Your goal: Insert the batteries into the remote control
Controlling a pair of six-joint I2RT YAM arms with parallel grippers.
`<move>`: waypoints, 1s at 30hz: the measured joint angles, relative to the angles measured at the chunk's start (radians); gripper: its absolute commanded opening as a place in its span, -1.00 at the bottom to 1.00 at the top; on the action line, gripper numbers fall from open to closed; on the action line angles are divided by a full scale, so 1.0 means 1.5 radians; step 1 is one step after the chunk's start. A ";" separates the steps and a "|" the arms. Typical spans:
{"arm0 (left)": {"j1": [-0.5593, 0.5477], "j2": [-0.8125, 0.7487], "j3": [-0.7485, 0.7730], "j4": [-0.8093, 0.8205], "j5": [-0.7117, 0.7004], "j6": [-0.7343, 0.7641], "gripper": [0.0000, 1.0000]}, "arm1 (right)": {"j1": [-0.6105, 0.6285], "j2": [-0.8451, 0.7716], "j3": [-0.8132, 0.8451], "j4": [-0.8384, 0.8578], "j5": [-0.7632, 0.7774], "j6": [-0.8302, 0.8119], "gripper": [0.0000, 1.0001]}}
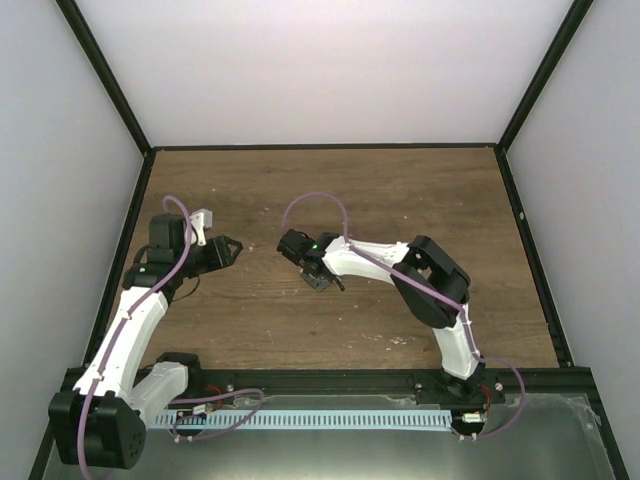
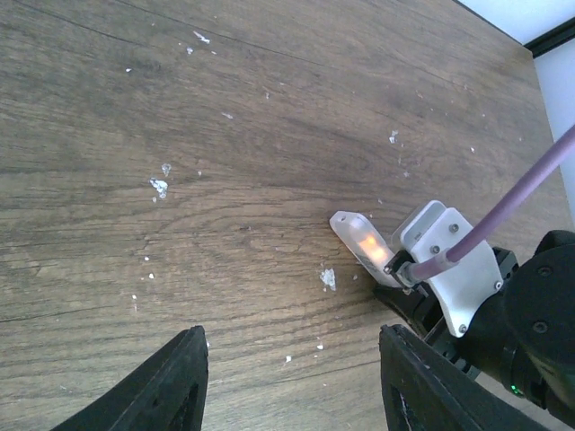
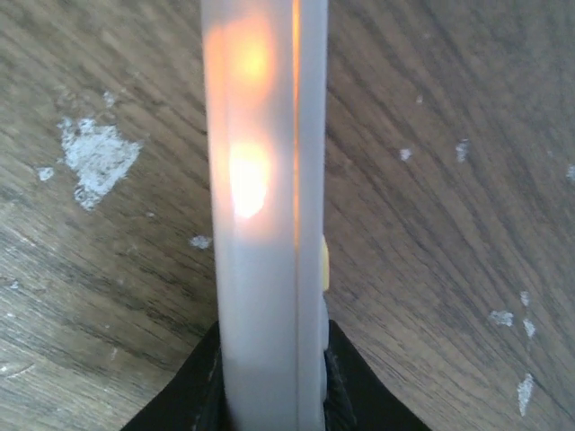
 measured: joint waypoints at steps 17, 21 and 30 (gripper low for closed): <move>0.000 0.004 0.001 0.001 0.011 -0.001 0.07 | 0.014 0.000 -0.001 0.021 -0.026 -0.002 0.21; 0.000 0.003 0.008 0.002 0.025 -0.002 0.08 | 0.017 -0.032 -0.016 0.028 -0.060 -0.011 0.44; 0.000 -0.009 0.036 0.008 0.051 -0.005 0.13 | -0.007 -0.158 -0.028 0.046 -0.135 -0.005 0.88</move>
